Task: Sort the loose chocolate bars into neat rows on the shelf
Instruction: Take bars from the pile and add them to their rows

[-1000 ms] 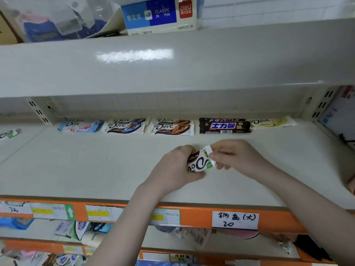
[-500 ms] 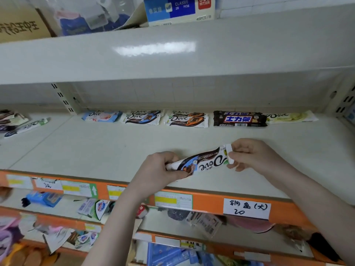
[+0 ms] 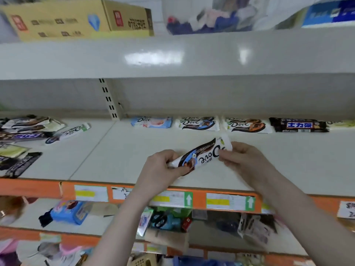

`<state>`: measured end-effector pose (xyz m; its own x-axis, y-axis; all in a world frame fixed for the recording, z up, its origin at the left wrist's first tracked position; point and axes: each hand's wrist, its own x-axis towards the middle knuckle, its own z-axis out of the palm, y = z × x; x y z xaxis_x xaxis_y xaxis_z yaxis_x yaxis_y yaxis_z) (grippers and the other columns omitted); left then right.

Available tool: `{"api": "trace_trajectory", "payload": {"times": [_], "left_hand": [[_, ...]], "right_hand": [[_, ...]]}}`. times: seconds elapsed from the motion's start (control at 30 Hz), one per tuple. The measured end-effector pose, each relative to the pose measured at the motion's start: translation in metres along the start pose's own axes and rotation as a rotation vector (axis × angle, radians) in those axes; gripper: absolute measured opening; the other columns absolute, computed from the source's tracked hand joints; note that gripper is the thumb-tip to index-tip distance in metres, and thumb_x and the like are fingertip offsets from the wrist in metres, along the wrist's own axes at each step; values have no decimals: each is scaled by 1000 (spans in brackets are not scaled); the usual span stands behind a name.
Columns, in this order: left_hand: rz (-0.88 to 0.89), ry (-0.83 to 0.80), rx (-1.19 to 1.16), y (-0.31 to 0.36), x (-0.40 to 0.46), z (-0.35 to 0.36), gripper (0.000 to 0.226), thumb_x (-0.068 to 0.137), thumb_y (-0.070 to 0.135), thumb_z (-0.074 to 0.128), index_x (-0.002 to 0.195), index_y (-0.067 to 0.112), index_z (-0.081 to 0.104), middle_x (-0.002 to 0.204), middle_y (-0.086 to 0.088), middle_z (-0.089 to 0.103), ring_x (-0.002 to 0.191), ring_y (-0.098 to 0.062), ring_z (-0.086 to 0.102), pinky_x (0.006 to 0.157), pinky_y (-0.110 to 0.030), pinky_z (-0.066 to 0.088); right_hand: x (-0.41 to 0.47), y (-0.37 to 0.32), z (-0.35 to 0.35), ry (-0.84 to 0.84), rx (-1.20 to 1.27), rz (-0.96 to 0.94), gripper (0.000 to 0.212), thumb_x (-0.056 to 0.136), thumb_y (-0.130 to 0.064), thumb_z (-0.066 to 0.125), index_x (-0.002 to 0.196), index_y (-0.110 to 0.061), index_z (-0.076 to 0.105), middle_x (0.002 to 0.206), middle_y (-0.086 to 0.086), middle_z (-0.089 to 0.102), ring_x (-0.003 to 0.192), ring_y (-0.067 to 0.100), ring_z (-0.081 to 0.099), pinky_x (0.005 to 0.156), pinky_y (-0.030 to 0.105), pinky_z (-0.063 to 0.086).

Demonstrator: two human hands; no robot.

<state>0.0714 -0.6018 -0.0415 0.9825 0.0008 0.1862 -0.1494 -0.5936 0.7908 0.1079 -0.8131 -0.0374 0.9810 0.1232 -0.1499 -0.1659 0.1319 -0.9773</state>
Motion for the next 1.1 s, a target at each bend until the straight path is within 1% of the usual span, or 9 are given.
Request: {"api": "trace_trajectory", "payload": {"times": [0.17, 0.3, 0.43, 0.6, 0.7, 0.77, 0.83, 0.9, 1.1], "left_hand": [[20, 7, -40, -20, 6, -22, 34, 75, 29, 74, 75, 0, 58, 59, -2, 42, 51, -9, 33, 48, -23, 21], [66, 6, -38, -29, 11, -22, 34, 78, 29, 72, 61, 17, 45, 52, 6, 36, 48, -7, 35, 48, -21, 26], [163, 13, 227, -35, 14, -18, 27, 85, 43, 62, 71, 22, 52, 67, 6, 52, 62, -9, 47, 57, -25, 36], [262, 141, 485, -46, 26, -19, 26, 88, 39, 57, 92, 14, 62, 89, -4, 59, 87, -22, 55, 70, -29, 40], [273, 138, 586, -48, 34, -12, 23, 78, 33, 68, 79, 11, 64, 76, -8, 60, 74, -28, 58, 59, -32, 43], [282, 132, 649, -48, 36, -6, 23, 69, 35, 68, 69, 12, 63, 67, -6, 58, 61, -27, 58, 49, -31, 45], [307, 147, 705, -50, 36, -1, 24, 67, 37, 62, 70, 13, 63, 66, -5, 58, 58, -25, 57, 46, -31, 45], [326, 163, 746, -51, 36, 0, 25, 71, 38, 58, 72, 14, 63, 69, -4, 58, 59, -24, 56, 46, -30, 45], [333, 146, 817, -54, 31, 1, 34, 81, 40, 41, 83, 15, 65, 78, -4, 60, 66, -24, 57, 52, -31, 45]], "right_hand": [[8, 6, 56, 6, 53, 47, 35, 77, 7, 64, 70, -14, 38, 64, 8, 54, 53, 10, 65, 57, 18, 56], [19, 4, 68, -83, 39, 79, 21, 81, 6, 59, 81, -9, 45, 71, 11, 57, 52, 13, 64, 62, 27, 59], [32, -5, 63, -121, -231, -50, 19, 88, 2, 52, 76, -12, 49, 50, -8, 59, 49, 2, 60, 61, 20, 56], [74, -30, 41, -31, -747, -278, 23, 82, -21, 63, 88, 1, 58, 70, 18, 52, 62, 27, 48, 67, 28, 37], [98, -42, 37, -6, -933, -370, 12, 85, -10, 60, 79, -20, 58, 64, 1, 49, 63, 18, 44, 56, 19, 33], [113, -48, 41, -22, -997, -350, 14, 85, -10, 58, 95, -20, 61, 72, 1, 54, 67, 18, 52, 56, 20, 39], [125, -50, 45, -82, -1100, -298, 26, 90, -12, 51, 115, -17, 59, 94, 5, 63, 77, 23, 63, 68, 23, 48], [138, -47, 47, -146, -1291, -314, 36, 95, -15, 44, 130, -17, 52, 122, 6, 59, 103, 27, 60, 90, 31, 42], [162, -28, 44, -218, -1451, -385, 37, 97, -14, 37, 132, -16, 50, 125, 13, 55, 114, 29, 49, 94, 35, 37]]}}
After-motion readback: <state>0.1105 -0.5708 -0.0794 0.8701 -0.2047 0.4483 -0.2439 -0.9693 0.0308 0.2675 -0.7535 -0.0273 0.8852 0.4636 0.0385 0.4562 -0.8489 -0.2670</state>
